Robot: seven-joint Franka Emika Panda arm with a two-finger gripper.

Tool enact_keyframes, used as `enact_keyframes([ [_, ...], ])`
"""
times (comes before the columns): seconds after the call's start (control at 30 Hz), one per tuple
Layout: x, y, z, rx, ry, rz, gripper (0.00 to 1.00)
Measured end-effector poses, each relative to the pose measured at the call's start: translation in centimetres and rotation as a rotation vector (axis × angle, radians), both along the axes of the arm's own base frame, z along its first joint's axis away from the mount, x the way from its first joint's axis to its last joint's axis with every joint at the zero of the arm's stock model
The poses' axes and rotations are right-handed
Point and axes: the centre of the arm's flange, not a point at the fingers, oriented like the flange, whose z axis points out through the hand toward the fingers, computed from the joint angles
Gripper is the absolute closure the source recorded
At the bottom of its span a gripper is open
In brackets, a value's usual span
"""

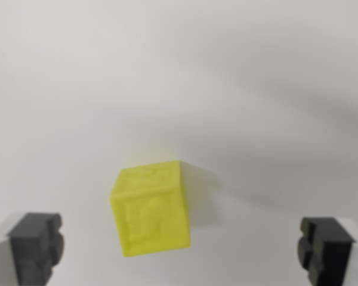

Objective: Pick yellow cube

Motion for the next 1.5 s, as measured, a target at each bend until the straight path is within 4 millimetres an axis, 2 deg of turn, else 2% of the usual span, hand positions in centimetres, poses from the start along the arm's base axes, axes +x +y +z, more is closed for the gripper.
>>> enact_keyframes([
  [1.23,-6.2,0.1,-9.1,0.010,0.009,0.212,0.00],
  [1.5,-6.4,0.1,-10.6,0.010,0.010,0.218,0.00],
])
